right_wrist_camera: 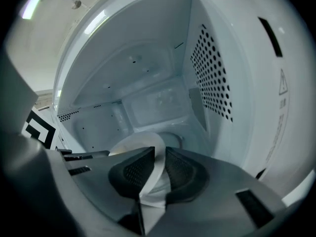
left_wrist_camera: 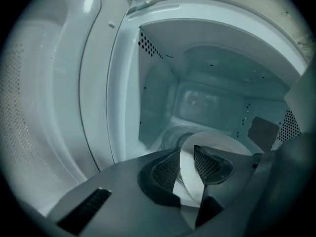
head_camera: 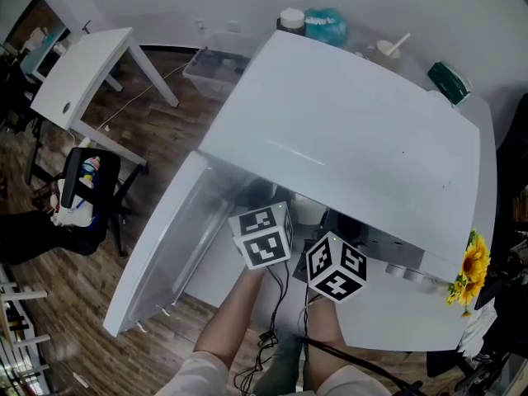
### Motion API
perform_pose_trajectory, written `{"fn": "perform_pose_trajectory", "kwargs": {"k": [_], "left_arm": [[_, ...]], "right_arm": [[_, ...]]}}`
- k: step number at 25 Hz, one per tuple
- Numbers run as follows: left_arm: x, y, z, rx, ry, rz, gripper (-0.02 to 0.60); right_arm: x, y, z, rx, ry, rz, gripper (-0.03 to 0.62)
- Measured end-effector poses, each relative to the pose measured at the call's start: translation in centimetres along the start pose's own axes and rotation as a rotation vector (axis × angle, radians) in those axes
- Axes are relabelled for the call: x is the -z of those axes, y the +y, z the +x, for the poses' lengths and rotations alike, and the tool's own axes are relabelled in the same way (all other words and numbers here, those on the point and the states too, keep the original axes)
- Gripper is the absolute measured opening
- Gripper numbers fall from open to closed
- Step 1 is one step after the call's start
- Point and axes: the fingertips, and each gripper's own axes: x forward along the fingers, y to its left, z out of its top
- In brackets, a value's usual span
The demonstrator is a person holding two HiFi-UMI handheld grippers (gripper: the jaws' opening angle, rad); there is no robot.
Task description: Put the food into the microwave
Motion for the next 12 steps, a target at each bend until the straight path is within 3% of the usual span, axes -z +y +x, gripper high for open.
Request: {"fn": "perform_pose_trajectory", "kwargs": {"k": [12], "left_arm": [[1.3,0.0,1.3,-0.028,0.012,-0.001,0.413]], "right_arm": [[1.1,-0.6,0.9,0.009,0.034,0.010,0.069]]}}
